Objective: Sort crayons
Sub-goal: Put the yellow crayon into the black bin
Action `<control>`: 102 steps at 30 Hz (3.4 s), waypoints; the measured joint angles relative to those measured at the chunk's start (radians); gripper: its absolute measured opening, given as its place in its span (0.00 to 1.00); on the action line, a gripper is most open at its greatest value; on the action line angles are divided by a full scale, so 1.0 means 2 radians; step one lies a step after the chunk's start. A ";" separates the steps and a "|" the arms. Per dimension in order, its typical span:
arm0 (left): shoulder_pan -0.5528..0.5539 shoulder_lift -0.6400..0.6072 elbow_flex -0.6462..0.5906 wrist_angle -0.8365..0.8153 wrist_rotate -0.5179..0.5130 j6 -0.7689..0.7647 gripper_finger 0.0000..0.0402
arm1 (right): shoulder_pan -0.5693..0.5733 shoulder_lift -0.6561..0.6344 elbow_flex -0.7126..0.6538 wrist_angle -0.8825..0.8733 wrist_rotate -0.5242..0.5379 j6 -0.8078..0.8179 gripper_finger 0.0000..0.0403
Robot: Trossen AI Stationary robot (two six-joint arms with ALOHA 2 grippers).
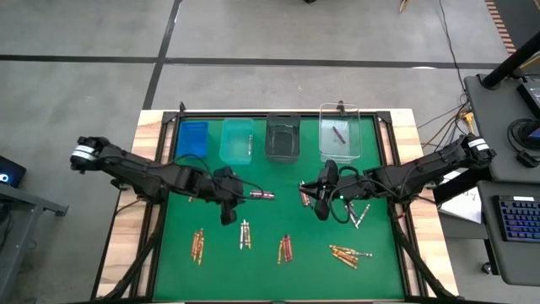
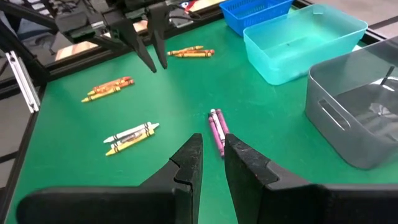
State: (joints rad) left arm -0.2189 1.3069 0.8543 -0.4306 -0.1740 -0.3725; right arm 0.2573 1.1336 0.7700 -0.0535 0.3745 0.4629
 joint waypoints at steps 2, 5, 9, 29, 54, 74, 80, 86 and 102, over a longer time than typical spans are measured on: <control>-0.002 0.003 0.000 -0.008 0.009 -0.010 0.12 | 0.000 0.000 0.000 0.000 0.000 0.001 0.14; -0.005 0.001 0.000 -0.034 0.033 -0.042 0.12 | 0.000 0.000 0.000 0.000 0.000 0.001 0.14; -0.006 -0.002 0.000 -0.116 0.032 -0.116 0.12 | 0.000 0.002 0.000 0.000 0.000 0.001 0.14; 0.009 -0.052 -0.084 -0.204 -0.034 -0.125 0.07 | -0.001 0.049 -0.002 0.004 0.023 -0.026 0.14; 0.011 -0.125 -0.208 -0.131 -0.117 -0.222 0.16 | -0.028 0.048 -0.002 0.030 0.063 -0.068 0.14; 0.011 -0.120 -0.232 -0.103 -0.119 -0.219 0.15 | -0.028 0.048 -0.002 0.029 0.062 -0.067 0.14; 0.011 -0.120 -0.240 -0.088 -0.119 -0.219 0.15 | -0.028 0.048 -0.002 0.029 0.062 -0.067 0.14; 0.011 -0.120 -0.243 -0.083 -0.113 -0.221 0.15 | -0.028 0.048 -0.002 0.029 0.062 -0.067 0.14; 0.010 -0.120 -0.215 -0.108 -0.074 -0.233 0.15 | -0.028 0.048 -0.002 0.029 0.062 -0.065 0.14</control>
State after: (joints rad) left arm -0.1982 1.0660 0.4250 -0.6464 -0.3218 -0.8390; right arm 0.2020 1.2301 0.7670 0.0048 0.4985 0.3321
